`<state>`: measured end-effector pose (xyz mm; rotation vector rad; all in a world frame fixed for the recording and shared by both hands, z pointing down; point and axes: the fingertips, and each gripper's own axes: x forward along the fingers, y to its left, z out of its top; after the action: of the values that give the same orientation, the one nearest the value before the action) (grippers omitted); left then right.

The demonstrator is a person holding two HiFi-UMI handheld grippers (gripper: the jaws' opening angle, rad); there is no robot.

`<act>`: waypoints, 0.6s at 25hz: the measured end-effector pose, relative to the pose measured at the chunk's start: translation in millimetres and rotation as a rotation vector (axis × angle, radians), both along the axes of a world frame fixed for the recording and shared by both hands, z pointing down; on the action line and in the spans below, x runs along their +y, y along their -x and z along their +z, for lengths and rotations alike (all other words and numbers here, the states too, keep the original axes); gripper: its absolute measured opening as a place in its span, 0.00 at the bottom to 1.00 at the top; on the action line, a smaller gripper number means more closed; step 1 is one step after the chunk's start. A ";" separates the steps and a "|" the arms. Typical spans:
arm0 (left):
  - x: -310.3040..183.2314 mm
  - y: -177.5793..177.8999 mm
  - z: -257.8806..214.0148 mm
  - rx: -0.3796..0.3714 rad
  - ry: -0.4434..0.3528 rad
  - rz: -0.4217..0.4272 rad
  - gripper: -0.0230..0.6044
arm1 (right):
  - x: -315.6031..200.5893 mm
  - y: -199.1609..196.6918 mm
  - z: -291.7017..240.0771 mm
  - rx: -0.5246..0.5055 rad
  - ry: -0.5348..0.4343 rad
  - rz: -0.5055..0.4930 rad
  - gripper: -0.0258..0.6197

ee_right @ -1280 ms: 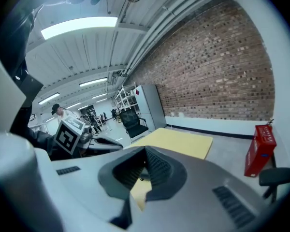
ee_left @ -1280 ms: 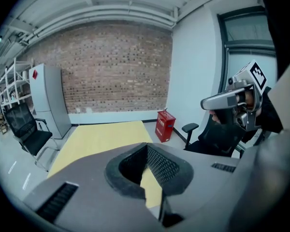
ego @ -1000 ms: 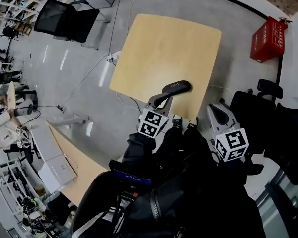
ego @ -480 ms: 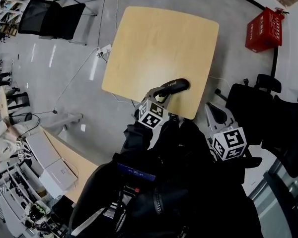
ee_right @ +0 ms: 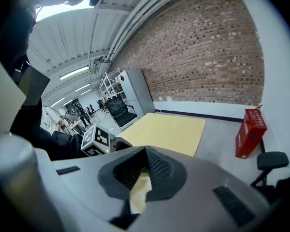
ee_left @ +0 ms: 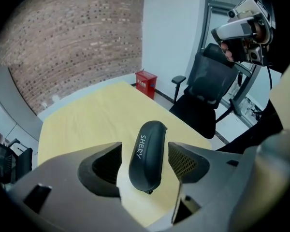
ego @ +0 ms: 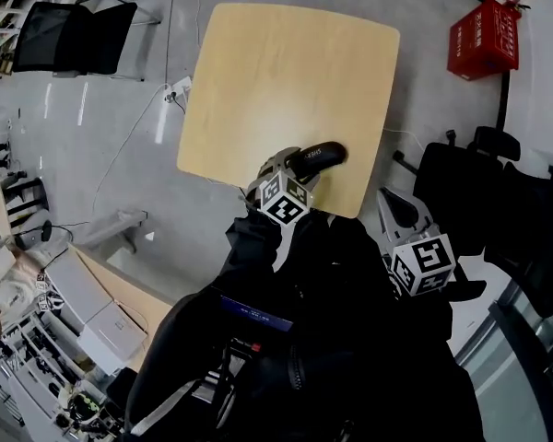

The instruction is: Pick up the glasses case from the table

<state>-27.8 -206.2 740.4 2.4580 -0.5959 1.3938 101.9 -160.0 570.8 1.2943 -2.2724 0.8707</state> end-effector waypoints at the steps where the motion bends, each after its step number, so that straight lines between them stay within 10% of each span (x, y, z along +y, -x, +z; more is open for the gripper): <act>1: -0.5 -1.3 4.0 -0.008 0.007 0.014 0.50 | -0.6 -1.4 1.7 0.002 0.005 0.005 0.05; 15: 5.5 -5.2 57.7 -0.130 0.107 0.147 0.60 | -0.3 -10.2 20.5 0.018 0.059 0.046 0.05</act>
<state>-22.6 -200.7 798.1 2.3824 -0.3627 1.6066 112.1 -160.3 591.4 1.3282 -2.1941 0.9304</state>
